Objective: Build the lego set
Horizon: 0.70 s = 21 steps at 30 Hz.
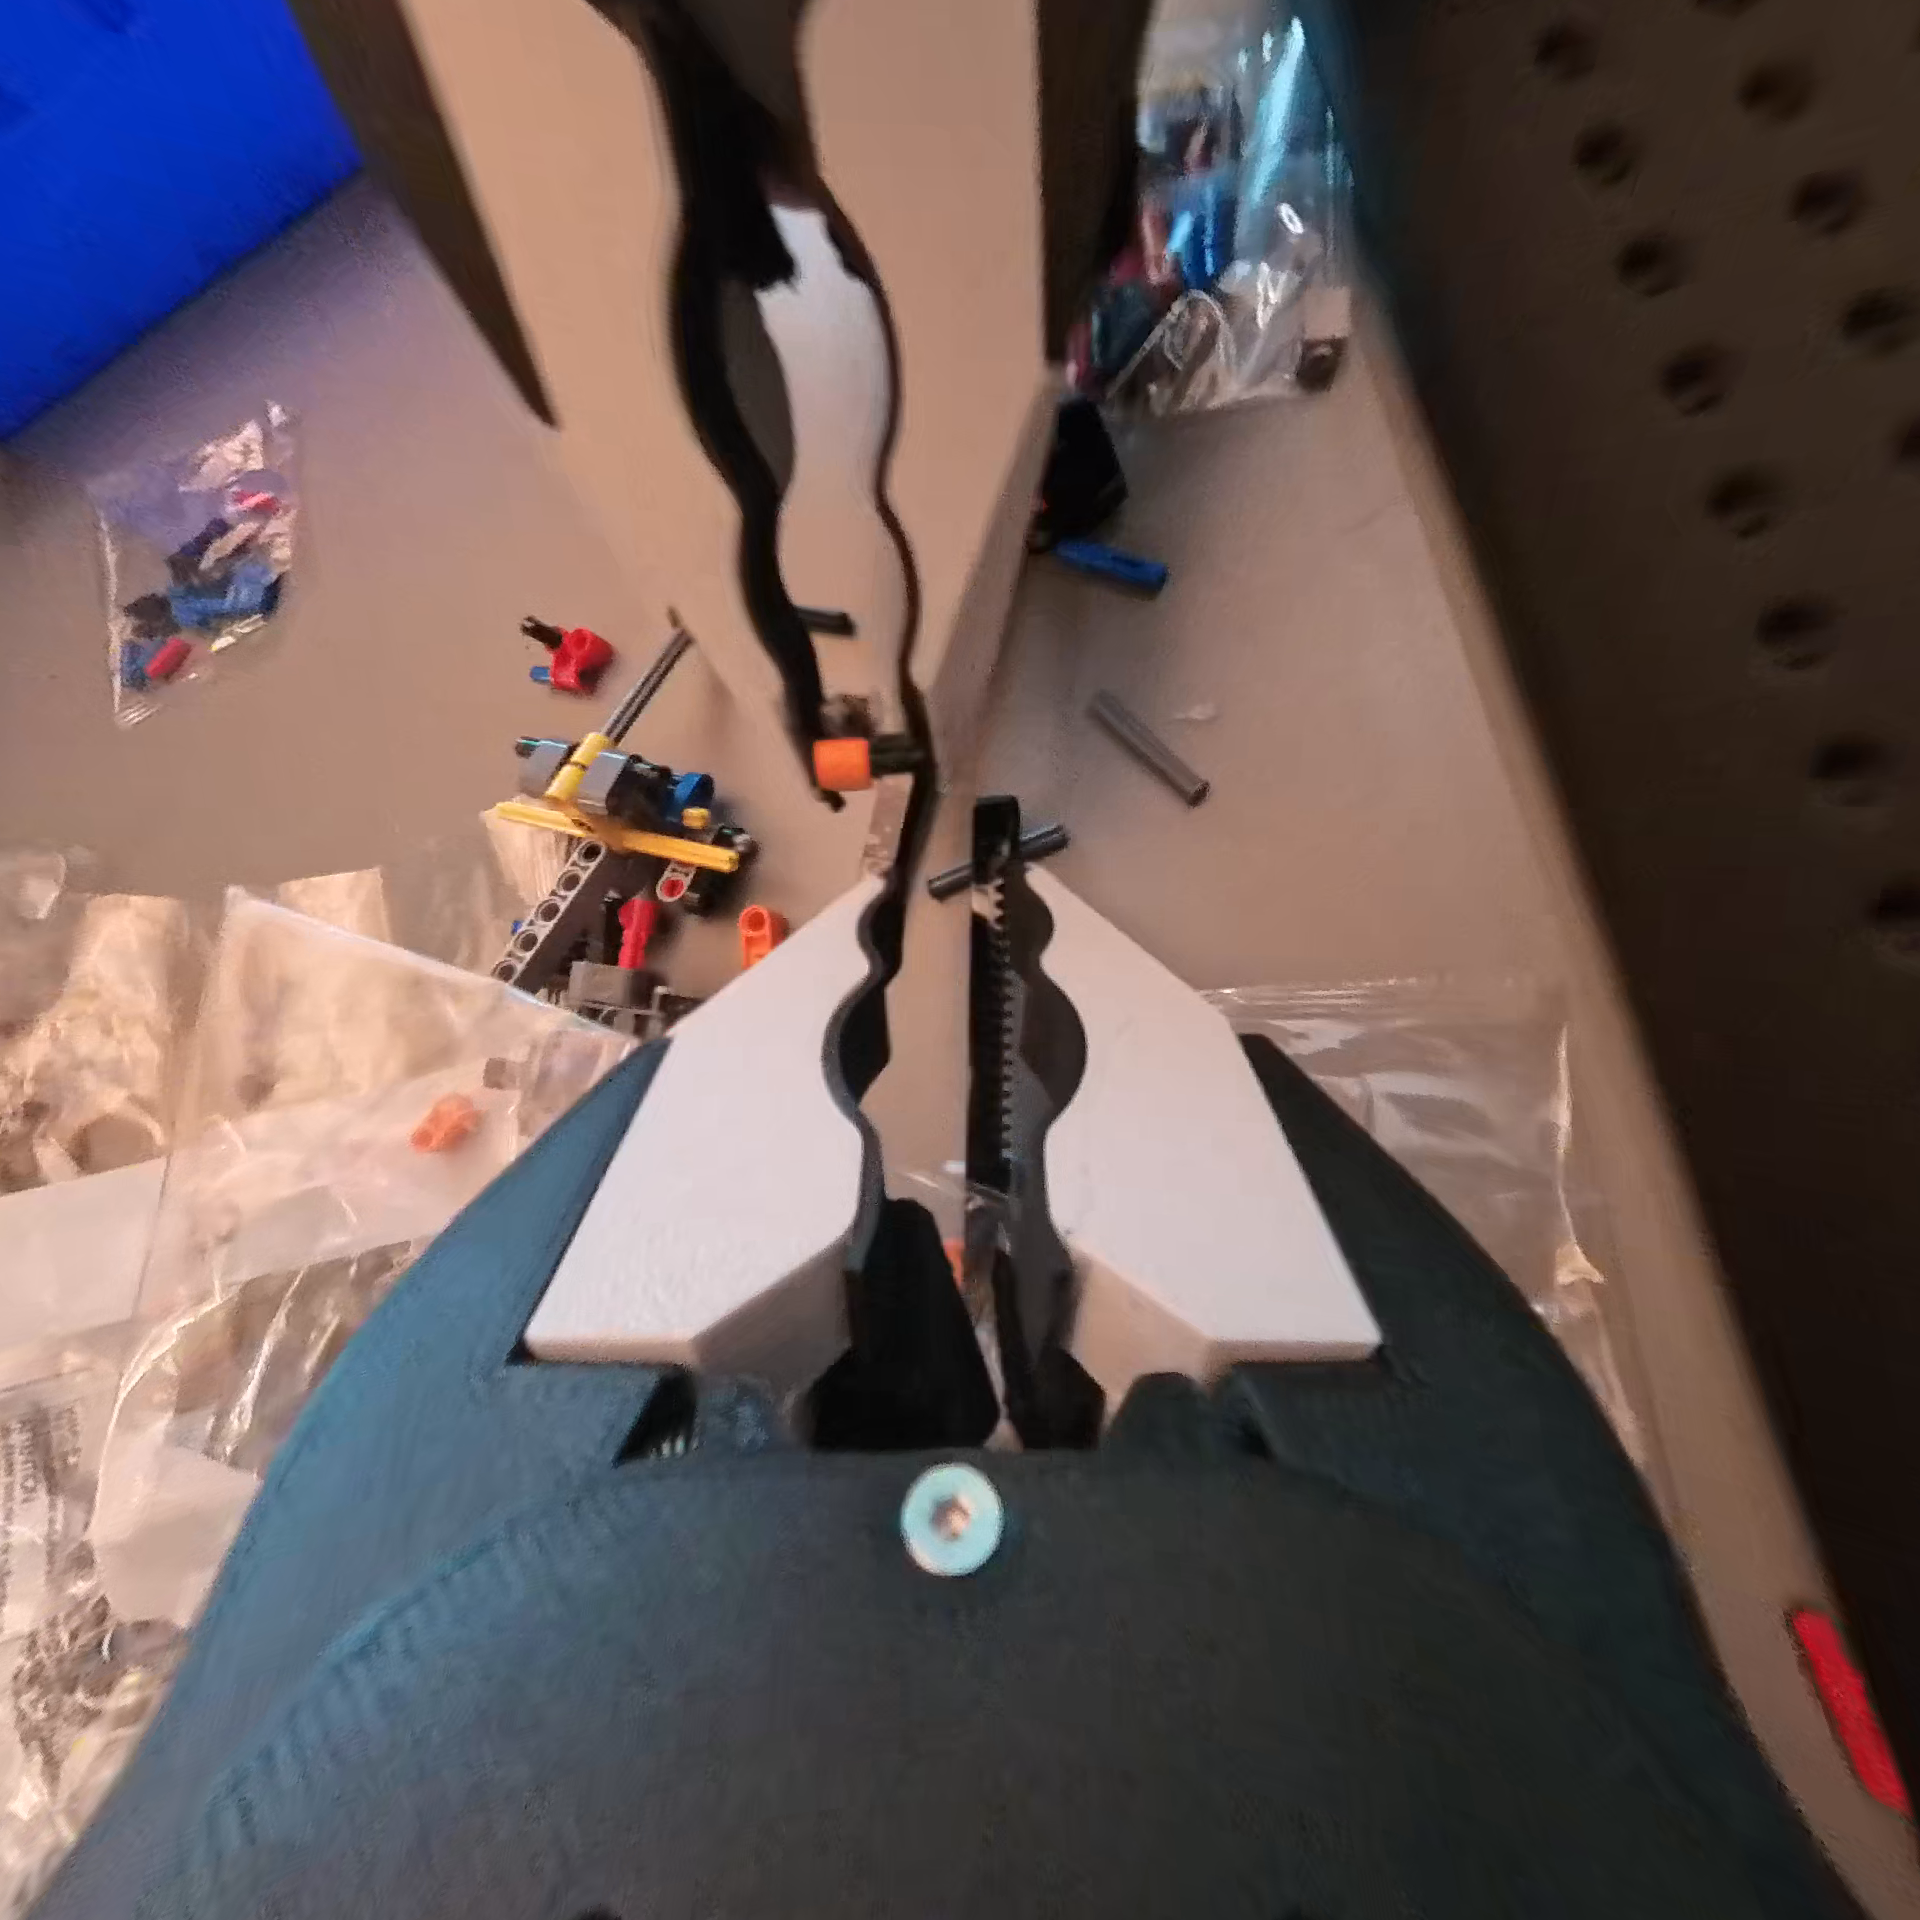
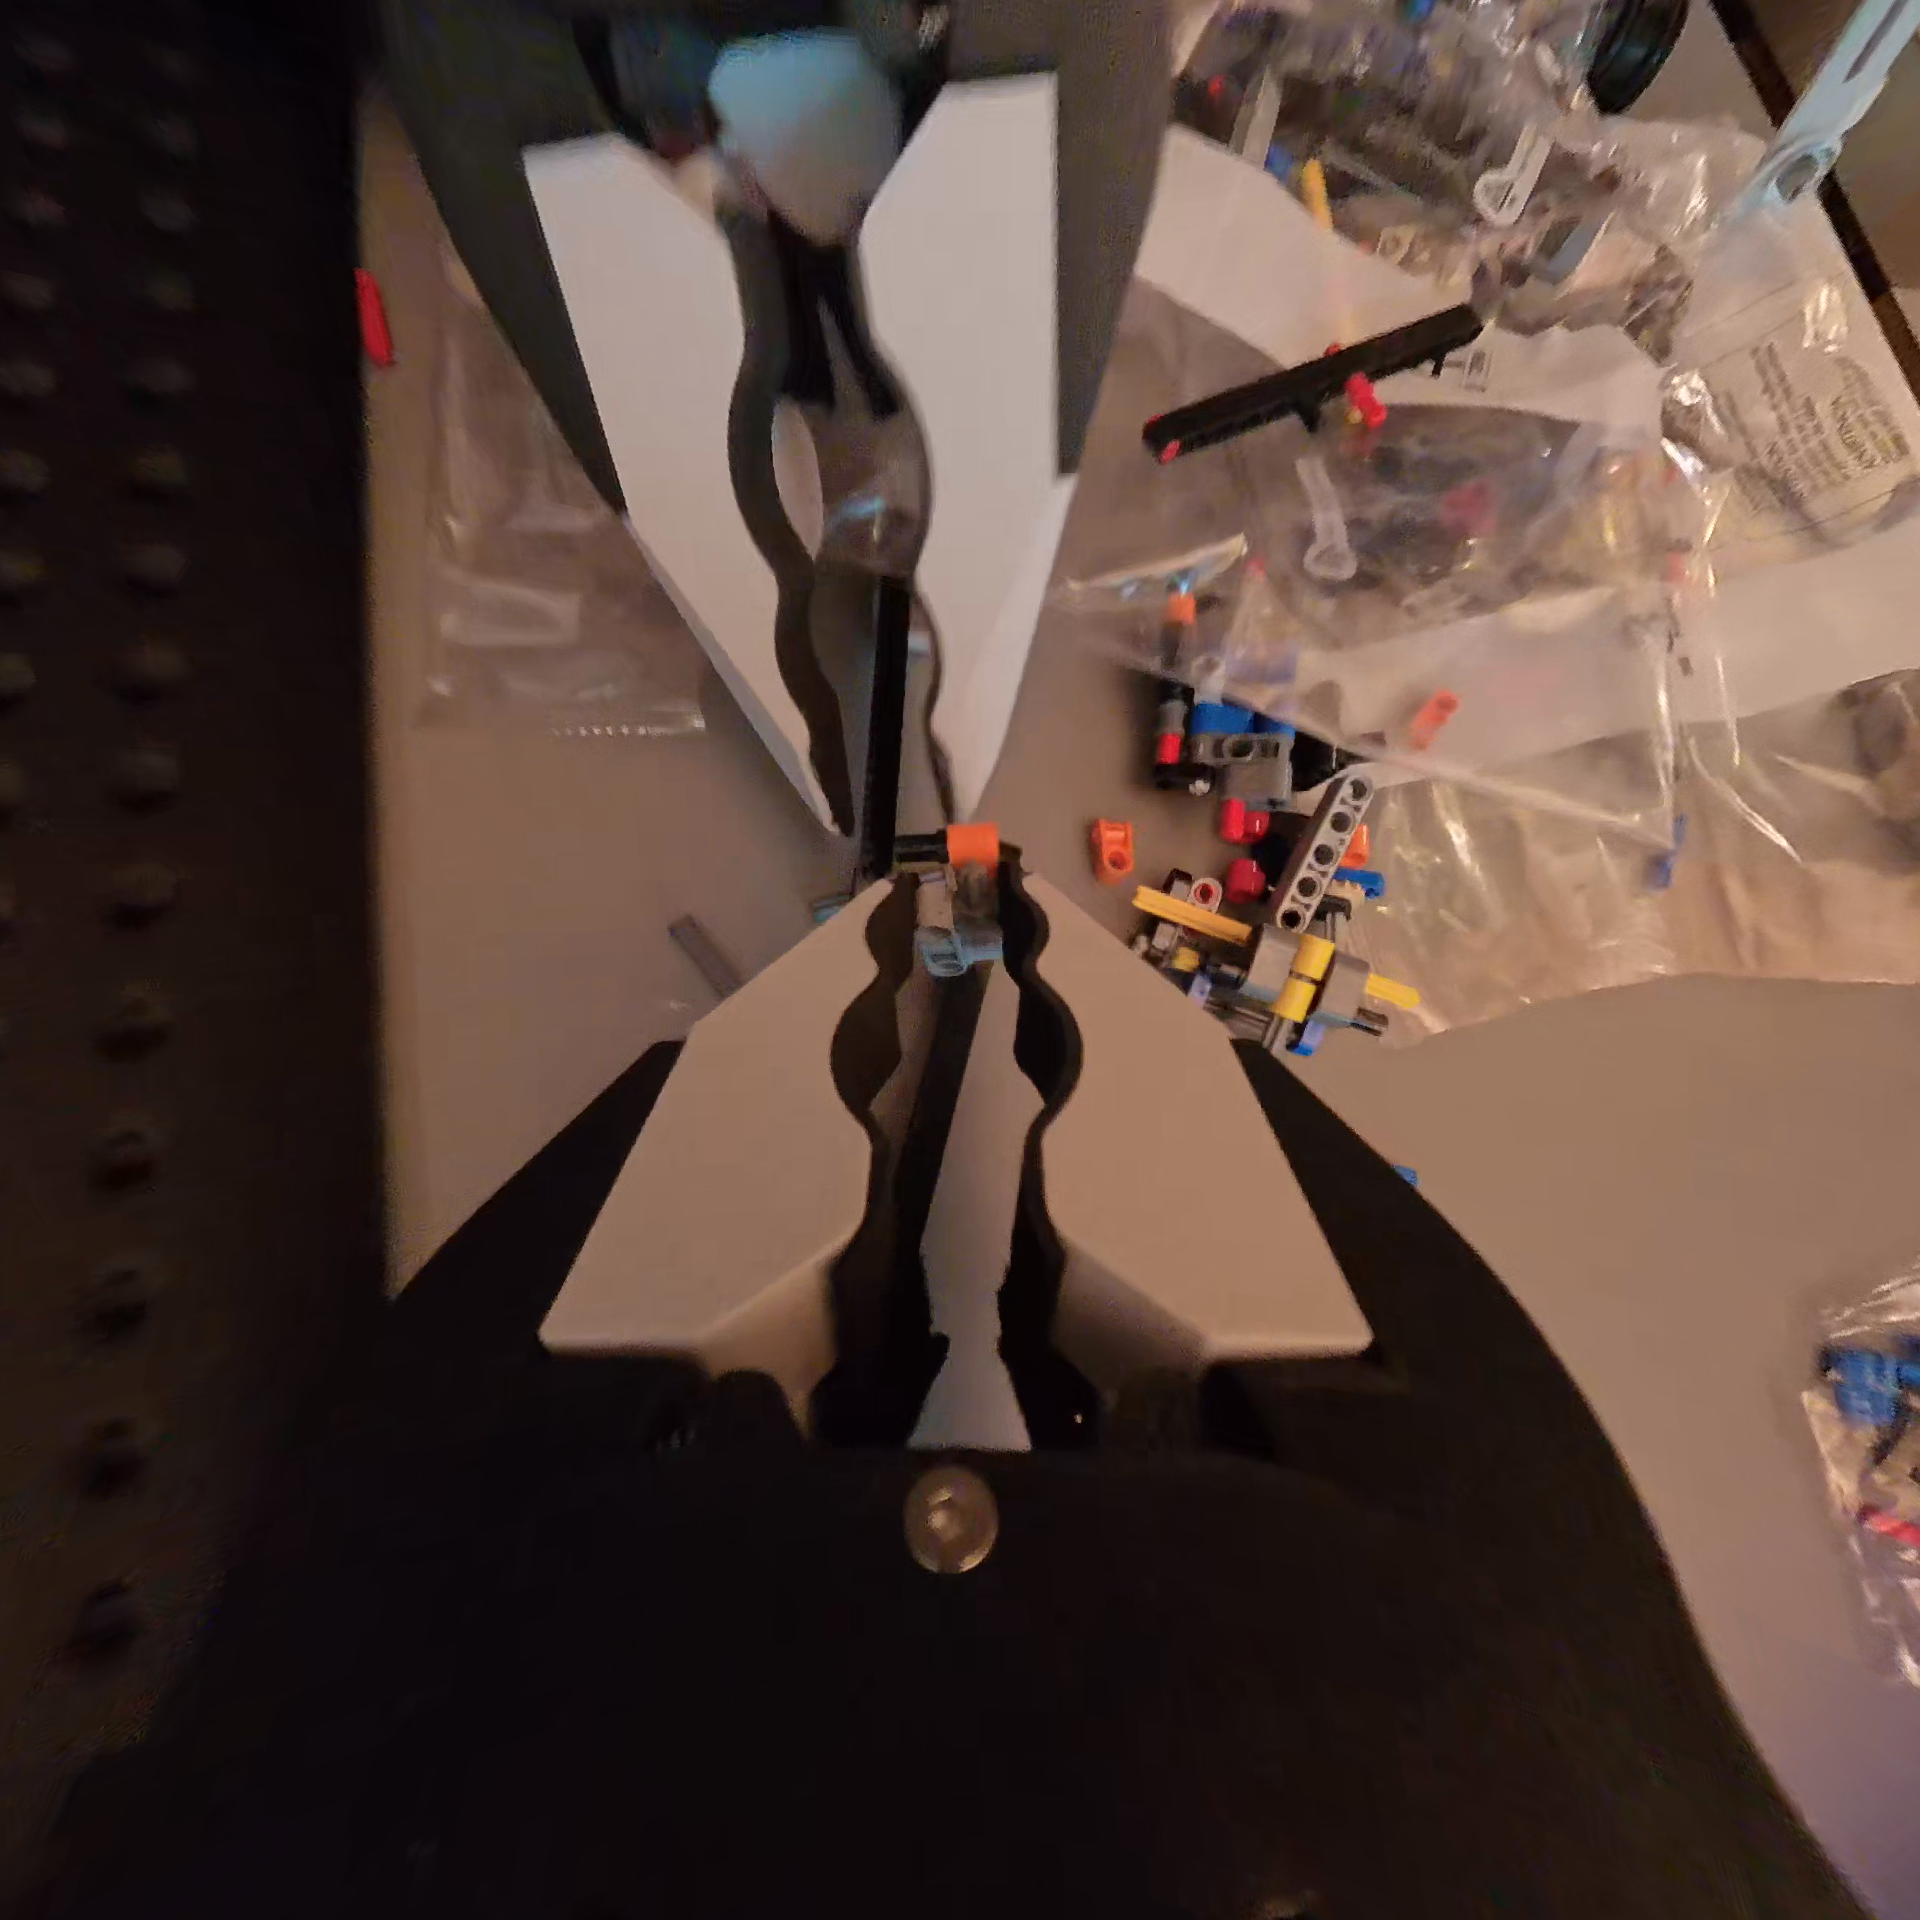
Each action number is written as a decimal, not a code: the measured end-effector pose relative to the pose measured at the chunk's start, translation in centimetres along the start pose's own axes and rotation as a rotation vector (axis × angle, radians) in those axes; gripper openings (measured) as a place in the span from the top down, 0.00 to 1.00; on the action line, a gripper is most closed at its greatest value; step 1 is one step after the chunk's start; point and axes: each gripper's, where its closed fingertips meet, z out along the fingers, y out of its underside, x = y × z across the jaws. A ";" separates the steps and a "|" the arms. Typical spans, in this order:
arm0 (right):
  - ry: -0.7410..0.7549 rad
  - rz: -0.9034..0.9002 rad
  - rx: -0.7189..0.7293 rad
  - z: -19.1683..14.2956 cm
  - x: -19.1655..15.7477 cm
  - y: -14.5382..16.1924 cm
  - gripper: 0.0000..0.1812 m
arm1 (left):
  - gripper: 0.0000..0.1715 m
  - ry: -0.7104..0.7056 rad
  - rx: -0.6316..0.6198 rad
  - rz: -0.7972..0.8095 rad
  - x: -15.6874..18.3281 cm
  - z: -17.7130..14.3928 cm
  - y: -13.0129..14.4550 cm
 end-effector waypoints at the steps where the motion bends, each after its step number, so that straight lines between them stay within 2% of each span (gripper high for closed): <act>1: 0.009 -0.020 -0.024 0.2 0.0 0.3 0.92 | 0.86 0.001 0.018 -0.024 -0.2 -0.2 -0.2; 5: 0.048 -0.078 -0.025 0.2 0.1 -0.1 0.92 | 0.87 0.019 0.129 -0.110 -0.6 -1.2 -1.7; 12: 0.264 -0.208 -0.016 -0.8 2.1 -1.5 0.92 | 0.91 0.071 0.239 -0.310 -1.5 -1.7 -2.9; 16: 0.352 -0.276 -0.027 -1.1 2.7 -2.1 0.92 | 0.94 0.060 0.279 -0.421 -2.6 -2.0 -3.0; 17: 0.375 -0.293 -0.046 -1.1 2.9 -2.0 0.92 | 0.92 0.065 0.278 -0.431 -2.6 -2.0 -3.0; 21: 0.429 -0.333 -0.067 -1.1 3.2 -2.2 0.92 | 0.94 0.048 0.291 -0.453 -3.0 -2.2 -3.3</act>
